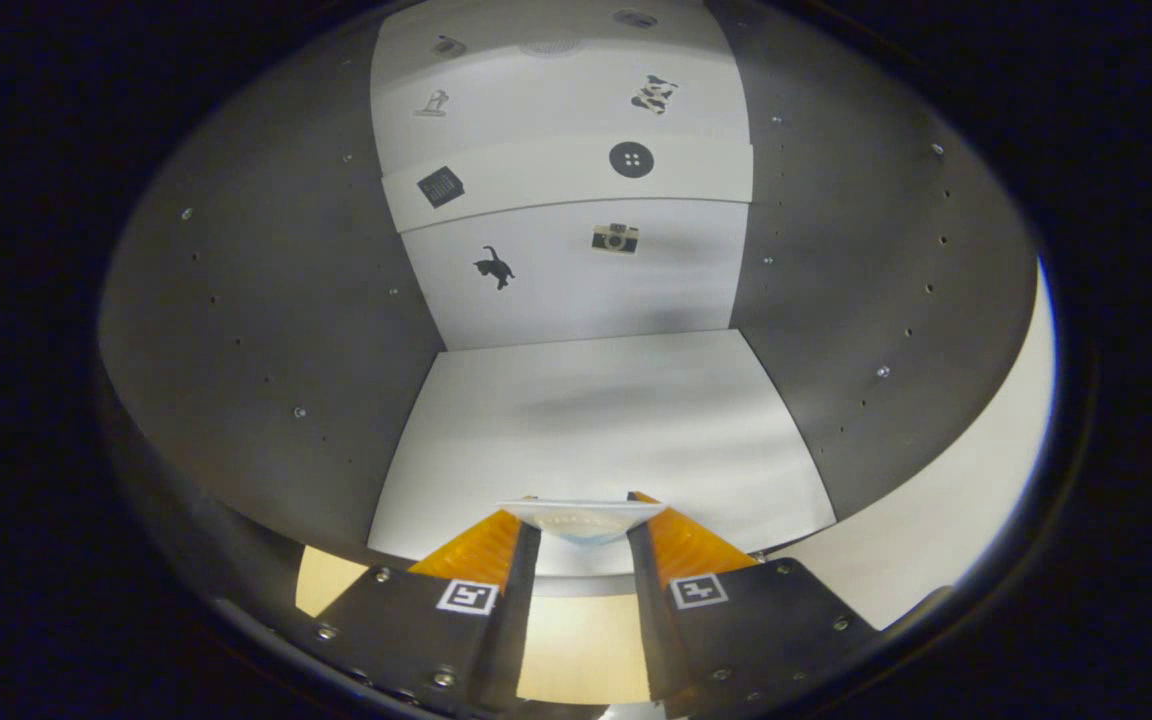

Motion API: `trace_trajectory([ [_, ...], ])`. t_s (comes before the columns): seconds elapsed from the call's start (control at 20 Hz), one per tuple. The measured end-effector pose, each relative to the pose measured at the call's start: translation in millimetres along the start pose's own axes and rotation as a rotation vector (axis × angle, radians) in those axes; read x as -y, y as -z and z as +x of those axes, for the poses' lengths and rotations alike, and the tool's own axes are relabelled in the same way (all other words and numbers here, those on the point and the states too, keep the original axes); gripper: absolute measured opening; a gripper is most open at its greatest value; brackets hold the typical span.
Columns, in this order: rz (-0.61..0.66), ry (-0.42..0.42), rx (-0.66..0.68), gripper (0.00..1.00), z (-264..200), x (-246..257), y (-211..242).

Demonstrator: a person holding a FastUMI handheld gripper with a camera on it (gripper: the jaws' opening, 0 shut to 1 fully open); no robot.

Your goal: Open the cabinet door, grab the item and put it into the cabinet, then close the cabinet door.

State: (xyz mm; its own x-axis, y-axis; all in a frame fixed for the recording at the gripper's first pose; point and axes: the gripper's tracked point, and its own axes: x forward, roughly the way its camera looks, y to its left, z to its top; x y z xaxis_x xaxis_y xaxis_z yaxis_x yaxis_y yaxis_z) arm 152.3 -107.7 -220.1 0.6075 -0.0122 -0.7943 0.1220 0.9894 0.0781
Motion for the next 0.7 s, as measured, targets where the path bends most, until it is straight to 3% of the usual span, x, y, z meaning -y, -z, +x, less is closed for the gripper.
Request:
trace_trajectory([
  [0.45,0.002,0.014,0.067,0.54,2,1,-11],
  [0.55,-0.002,0.011,0.086,0.75,-3,-1,-12],
  [0.7,-0.005,0.009,0.124,0.79,-18,-1,-14],
])
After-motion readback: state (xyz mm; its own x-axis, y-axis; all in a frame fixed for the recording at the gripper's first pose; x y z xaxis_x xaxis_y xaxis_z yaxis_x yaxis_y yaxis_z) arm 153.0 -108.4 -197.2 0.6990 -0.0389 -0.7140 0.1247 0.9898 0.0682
